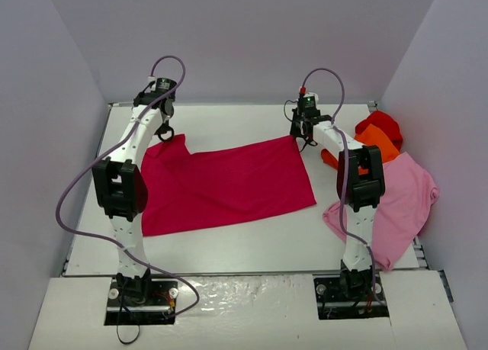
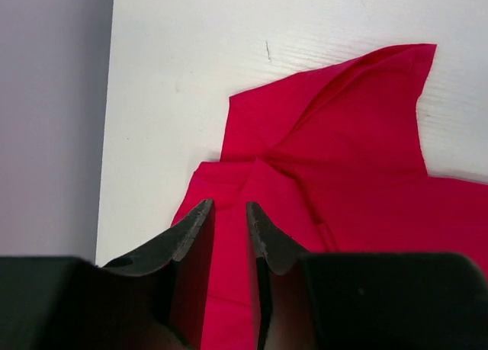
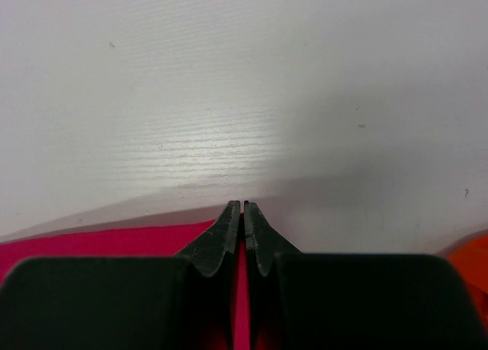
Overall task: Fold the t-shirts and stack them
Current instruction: Grap the side of the flattened tshirt furthest away from the robot with both arms
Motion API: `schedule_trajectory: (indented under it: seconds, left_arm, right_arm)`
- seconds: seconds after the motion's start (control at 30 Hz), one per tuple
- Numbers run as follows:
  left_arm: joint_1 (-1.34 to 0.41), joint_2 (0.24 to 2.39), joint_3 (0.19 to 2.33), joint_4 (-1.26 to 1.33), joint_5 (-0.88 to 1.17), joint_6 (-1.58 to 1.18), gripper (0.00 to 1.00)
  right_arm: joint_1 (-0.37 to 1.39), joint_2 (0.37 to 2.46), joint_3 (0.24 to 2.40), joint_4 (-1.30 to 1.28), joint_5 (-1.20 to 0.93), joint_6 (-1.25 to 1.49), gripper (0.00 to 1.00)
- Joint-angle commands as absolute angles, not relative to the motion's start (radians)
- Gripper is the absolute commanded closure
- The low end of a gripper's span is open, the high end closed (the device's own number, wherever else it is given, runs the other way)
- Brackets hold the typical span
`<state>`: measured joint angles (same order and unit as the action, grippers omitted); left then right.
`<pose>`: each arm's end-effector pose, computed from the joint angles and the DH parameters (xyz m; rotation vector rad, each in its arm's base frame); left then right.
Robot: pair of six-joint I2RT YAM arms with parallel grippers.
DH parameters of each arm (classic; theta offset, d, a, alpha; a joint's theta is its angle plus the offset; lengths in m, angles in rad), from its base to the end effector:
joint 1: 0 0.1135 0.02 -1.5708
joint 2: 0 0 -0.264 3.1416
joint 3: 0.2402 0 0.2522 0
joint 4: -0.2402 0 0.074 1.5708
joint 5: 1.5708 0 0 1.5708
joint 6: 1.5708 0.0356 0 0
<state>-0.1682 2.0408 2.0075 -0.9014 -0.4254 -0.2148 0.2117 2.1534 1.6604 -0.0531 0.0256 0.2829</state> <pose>0.4457 -0.0608 0.3151 -0.2283 2.4140 0.3612 0.4920 0.1048 0.2140 0.0911 2.1262 0.2666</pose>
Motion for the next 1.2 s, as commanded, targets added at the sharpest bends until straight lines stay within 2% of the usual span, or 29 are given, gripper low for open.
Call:
schedule_trajectory:
  seconds: [0.0, 0.03, 0.1, 0.37, 0.67, 0.9, 1.17]
  left_arm:
    - [-0.167, 2.129, 2.109, -0.942, -0.519, -0.207, 0.59]
    - [-0.165, 2.153, 2.117, -0.931, -0.531, -0.204, 0.52]
    - [-0.163, 2.204, 2.138, -0.911, -0.534, -0.178, 0.48]
    - [-0.160, 2.404, 2.338, -0.935, -0.618, -0.106, 0.48]
    - [-0.153, 2.428, 2.308, -0.904, -0.566, -0.115, 0.48]
    - [-0.152, 2.399, 2.218, -0.855, -0.442, -0.158, 0.48]
    - [-0.140, 2.441, 2.270, -0.879, -0.434, -0.158, 0.48]
  right_arm:
    - [0.218, 2.089, 1.681, -0.015, 0.028, 0.279, 1.00]
    - [0.218, 2.088, 1.675, -0.014, 0.026, 0.279, 1.00]
    - [0.218, 2.094, 1.671, -0.014, 0.028, 0.279, 1.00]
    - [0.219, 2.114, 1.661, -0.012, 0.023, 0.282, 1.00]
    - [0.221, 2.139, 1.664, -0.013, 0.019, 0.285, 1.00]
    - [0.221, 2.154, 1.663, -0.012, 0.017, 0.288, 1.00]
    - [0.221, 2.151, 1.658, -0.012, 0.020, 0.285, 1.00]
